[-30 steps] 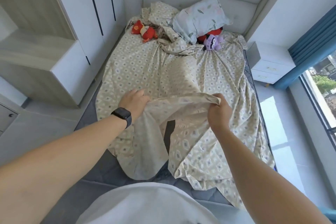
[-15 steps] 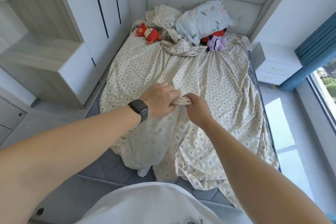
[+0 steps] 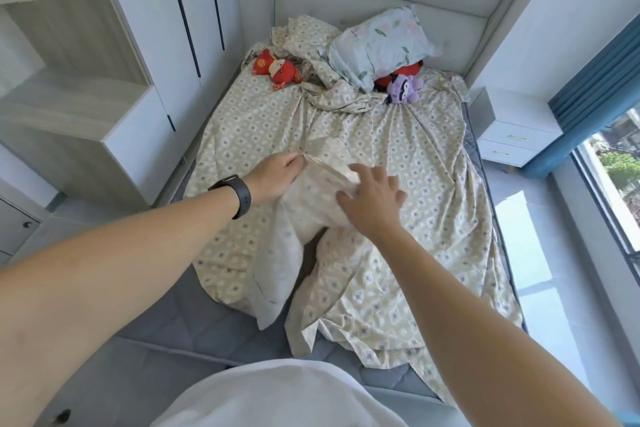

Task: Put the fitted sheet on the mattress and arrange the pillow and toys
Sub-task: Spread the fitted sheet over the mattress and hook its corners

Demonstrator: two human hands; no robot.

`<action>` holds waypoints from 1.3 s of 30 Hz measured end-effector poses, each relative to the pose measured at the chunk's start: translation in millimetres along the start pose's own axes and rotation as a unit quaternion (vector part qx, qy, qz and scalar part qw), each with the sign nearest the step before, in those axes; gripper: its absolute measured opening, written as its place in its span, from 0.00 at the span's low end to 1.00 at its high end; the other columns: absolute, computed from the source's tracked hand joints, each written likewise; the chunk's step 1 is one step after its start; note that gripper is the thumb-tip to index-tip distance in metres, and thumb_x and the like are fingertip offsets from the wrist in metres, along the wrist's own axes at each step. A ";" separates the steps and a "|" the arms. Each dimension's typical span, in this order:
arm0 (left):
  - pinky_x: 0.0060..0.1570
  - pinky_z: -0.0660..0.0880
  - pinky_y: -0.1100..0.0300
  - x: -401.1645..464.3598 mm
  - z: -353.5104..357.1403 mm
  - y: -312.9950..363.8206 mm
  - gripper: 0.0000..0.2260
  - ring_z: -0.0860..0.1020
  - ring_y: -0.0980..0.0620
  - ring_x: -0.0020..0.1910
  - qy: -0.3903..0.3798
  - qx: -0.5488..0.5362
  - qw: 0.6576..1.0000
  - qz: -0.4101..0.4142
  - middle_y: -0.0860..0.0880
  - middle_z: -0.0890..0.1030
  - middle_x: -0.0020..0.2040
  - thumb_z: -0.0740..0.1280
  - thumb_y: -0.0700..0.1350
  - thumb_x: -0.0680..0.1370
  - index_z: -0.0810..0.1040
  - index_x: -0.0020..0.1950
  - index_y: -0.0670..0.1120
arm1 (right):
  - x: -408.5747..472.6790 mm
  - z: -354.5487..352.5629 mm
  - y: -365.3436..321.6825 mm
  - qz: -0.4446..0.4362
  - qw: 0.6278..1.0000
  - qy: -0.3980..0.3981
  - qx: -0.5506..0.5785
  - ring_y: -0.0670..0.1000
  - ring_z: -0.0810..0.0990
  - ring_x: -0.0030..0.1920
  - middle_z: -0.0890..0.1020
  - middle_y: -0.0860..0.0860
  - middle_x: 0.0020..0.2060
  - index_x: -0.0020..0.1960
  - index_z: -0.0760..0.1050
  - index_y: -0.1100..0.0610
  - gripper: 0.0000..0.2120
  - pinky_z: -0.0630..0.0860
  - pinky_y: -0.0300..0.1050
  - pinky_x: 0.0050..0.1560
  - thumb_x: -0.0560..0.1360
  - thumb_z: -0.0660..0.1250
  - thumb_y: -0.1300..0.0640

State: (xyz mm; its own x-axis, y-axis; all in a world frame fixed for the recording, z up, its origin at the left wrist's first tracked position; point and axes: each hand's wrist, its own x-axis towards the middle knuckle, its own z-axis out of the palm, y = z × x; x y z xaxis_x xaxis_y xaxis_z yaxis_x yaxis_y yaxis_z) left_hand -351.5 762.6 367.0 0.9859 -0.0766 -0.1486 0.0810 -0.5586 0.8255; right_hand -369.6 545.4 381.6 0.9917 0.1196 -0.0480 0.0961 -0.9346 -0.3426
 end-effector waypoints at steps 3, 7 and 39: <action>0.49 0.73 0.58 5.1 -12.6 23.5 0.20 0.79 0.55 0.44 -0.112 0.000 0.992 0.050 0.52 0.82 0.44 0.61 0.63 0.81 0.83 0.54 0.50 | 11.6 3.1 -29.9 -0.060 0.997 -0.044 -0.004 0.57 0.66 0.68 0.73 0.48 0.65 0.67 0.72 0.43 0.18 0.59 0.57 0.65 0.79 0.59 0.41; 0.42 0.73 0.55 1.3 -26.7 22.4 0.20 0.77 0.51 0.40 -0.189 0.149 0.970 0.045 0.50 0.81 0.43 0.73 0.67 0.70 0.74 0.50 0.56 | 22.5 9.0 -43.2 0.003 0.982 -0.101 0.157 0.52 0.77 0.41 0.78 0.48 0.37 0.45 0.75 0.51 0.11 0.69 0.50 0.49 0.80 0.55 0.57; 0.38 0.63 0.53 -102.5 -391.7 -90.5 0.21 0.77 0.40 0.38 0.356 0.591 0.706 0.159 0.39 0.78 0.45 0.70 0.32 0.67 0.83 0.58 0.44 | 65.9 102.9 -322.4 -0.220 0.941 -0.213 0.144 0.55 0.75 0.39 0.75 0.50 0.36 0.38 0.69 0.53 0.12 0.69 0.45 0.34 0.75 0.55 0.67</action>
State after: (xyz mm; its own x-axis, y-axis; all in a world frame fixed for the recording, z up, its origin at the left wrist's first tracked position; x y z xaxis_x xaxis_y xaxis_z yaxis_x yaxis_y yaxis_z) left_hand -402.7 1144.5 520.8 0.7841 -0.1536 0.6013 0.0756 -0.9380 -0.3382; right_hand -344.0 889.1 392.4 0.7315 0.6541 -0.1927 0.4005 -0.6408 -0.6549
